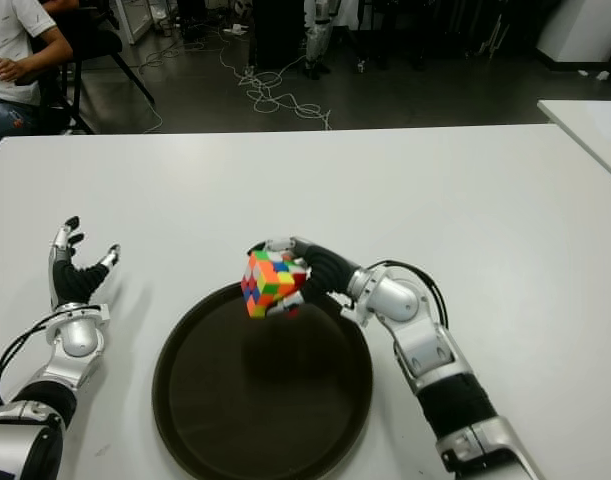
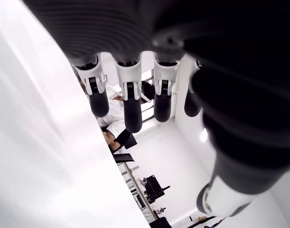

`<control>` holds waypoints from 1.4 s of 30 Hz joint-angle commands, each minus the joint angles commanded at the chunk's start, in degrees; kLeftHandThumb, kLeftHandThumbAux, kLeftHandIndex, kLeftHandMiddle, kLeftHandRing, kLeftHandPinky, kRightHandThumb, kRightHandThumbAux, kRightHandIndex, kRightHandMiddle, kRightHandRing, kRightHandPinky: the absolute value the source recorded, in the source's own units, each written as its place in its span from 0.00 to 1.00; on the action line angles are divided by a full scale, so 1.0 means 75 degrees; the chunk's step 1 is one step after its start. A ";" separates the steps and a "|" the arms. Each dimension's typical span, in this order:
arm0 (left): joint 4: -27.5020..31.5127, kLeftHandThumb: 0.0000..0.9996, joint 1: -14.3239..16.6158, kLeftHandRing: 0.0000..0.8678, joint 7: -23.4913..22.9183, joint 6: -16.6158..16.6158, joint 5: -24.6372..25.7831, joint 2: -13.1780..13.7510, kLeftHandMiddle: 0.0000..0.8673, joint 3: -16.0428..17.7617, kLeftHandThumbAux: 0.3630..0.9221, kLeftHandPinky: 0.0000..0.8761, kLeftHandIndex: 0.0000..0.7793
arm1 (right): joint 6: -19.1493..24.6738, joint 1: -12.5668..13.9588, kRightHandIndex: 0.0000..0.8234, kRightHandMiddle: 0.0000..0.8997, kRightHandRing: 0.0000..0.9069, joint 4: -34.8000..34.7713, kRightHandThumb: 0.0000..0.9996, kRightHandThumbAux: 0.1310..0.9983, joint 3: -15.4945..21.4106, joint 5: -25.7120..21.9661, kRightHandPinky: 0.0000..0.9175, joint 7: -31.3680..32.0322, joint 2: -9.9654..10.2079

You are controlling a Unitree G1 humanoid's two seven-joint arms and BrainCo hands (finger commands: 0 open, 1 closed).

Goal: Pick up the Rubik's Cube and put it in the plate

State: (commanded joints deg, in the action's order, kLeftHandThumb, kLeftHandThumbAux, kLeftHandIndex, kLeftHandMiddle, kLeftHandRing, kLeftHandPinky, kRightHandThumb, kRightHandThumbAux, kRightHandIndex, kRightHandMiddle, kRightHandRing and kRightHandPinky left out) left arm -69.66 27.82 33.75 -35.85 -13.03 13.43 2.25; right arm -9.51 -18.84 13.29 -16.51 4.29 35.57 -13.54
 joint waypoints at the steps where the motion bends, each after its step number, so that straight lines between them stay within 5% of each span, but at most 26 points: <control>1: -0.0001 0.00 0.0000 0.14 -0.0017 -0.0007 0.0014 -0.0002 0.15 0.0009 0.73 0.11 0.17 | -0.0007 -0.0003 0.89 0.91 0.93 0.0011 0.00 0.78 -0.0006 -0.0014 0.89 0.0037 -0.0009; 13: 0.0015 0.00 0.0003 0.14 -0.0089 -0.0002 0.0034 0.0010 0.15 0.0032 0.75 0.10 0.15 | -0.0097 -0.0026 0.78 0.90 0.91 0.0084 0.01 0.76 -0.0018 -0.0213 0.87 0.0496 -0.0026; 26: -0.0012 0.00 0.0000 0.17 -0.0032 -0.0025 -0.0076 0.0057 0.15 -0.0033 0.76 0.15 0.16 | -0.0405 0.0014 0.81 0.92 0.93 -0.0224 0.00 0.75 -0.0183 -0.0155 0.91 0.1021 -0.0296; 34: -0.0025 0.00 -0.0002 0.15 -0.0047 0.0003 -0.0021 0.0036 0.15 0.0020 0.76 0.12 0.15 | -0.0840 -0.0102 0.80 0.93 0.95 -0.0191 0.00 0.63 -0.0372 -0.0012 0.93 0.1274 -0.0543; 42: -0.0054 0.00 0.0017 0.16 -0.0103 0.0018 0.0057 0.0010 0.15 0.0081 0.73 0.14 0.16 | -0.1072 -0.0263 0.79 0.93 0.95 0.0214 0.00 0.58 -0.0442 -0.0272 0.93 0.1664 -0.0468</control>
State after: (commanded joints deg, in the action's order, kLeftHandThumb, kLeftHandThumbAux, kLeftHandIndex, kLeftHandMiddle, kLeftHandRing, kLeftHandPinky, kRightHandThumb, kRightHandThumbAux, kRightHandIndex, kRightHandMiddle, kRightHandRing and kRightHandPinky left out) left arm -70.07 27.95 32.98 -35.72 -12.61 13.50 2.85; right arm -17.55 -20.82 14.89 -19.82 2.25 48.05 -17.05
